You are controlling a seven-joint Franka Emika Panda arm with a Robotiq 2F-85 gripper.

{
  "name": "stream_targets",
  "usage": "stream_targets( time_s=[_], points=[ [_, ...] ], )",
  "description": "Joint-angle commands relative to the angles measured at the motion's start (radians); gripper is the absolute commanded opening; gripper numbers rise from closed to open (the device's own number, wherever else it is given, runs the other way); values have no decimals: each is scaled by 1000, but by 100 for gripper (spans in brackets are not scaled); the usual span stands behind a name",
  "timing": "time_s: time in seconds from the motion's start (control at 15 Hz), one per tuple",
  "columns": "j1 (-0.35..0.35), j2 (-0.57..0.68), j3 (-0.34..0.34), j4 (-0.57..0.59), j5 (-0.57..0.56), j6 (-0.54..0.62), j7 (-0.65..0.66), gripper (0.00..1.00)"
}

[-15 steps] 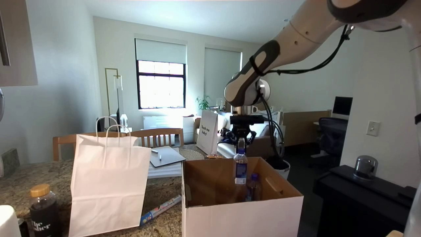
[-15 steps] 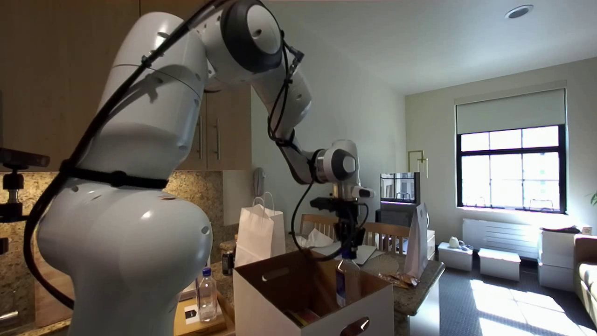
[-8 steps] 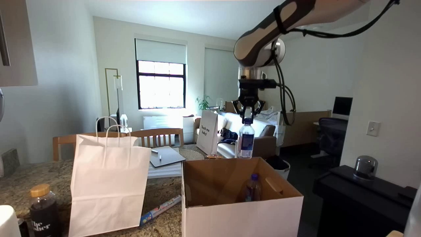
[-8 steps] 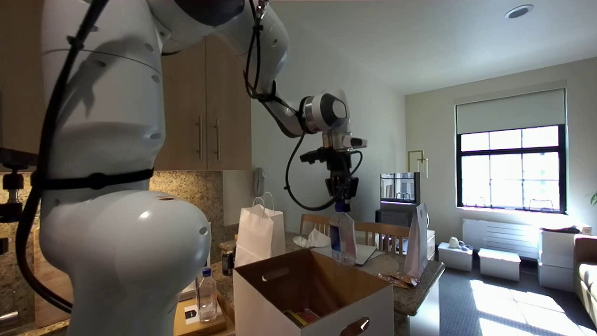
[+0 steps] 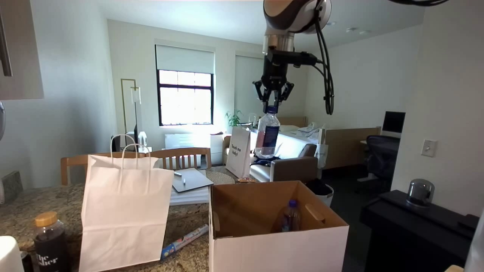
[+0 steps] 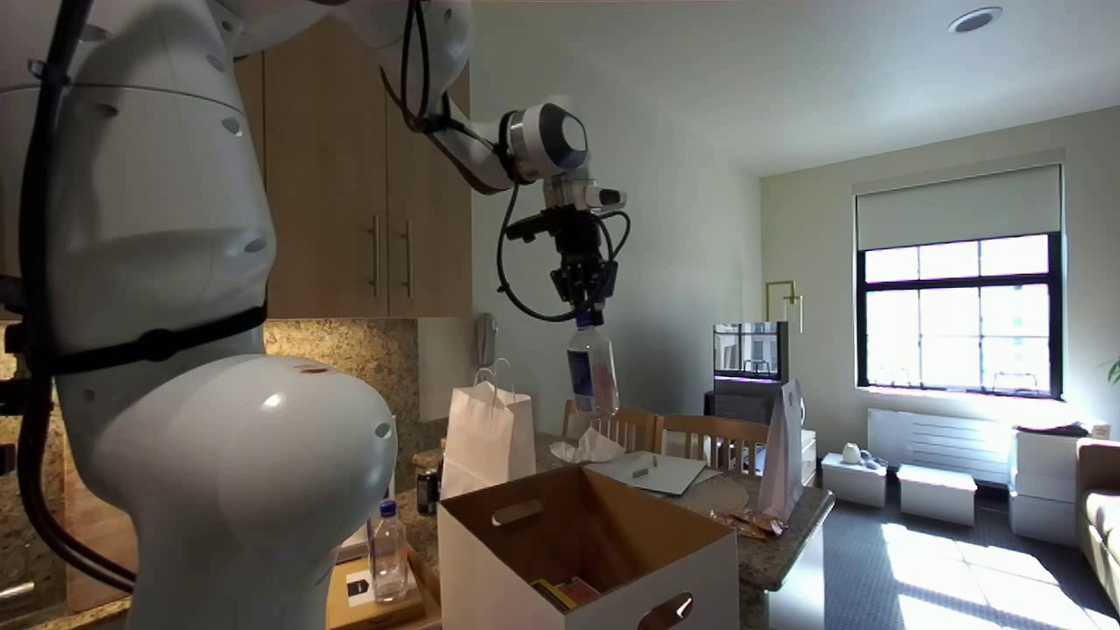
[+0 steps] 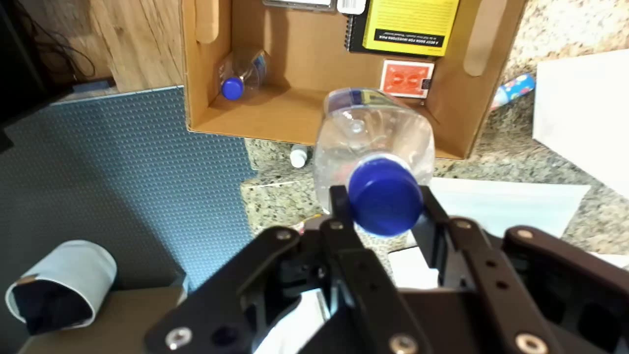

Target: Remove the water bottles from the box

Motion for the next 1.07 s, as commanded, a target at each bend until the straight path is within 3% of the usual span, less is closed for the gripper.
stream_targets(
  time_s=[0.0,0.2,0.27,0.53,0.6,1.0],
  points=[
    [20,-22,79,-9,-14,11,-43,14],
    [38,-16,126,-5,-24,17,-51,13],
    [27,-10,125,3,-6,-1,-11,35],
    [35,-10,138,3,-8,0,-17,35],
    [34,-10,136,3,-8,0,-21,13],
    [122,46,204,25,30,1,-163,13]
  ],
)
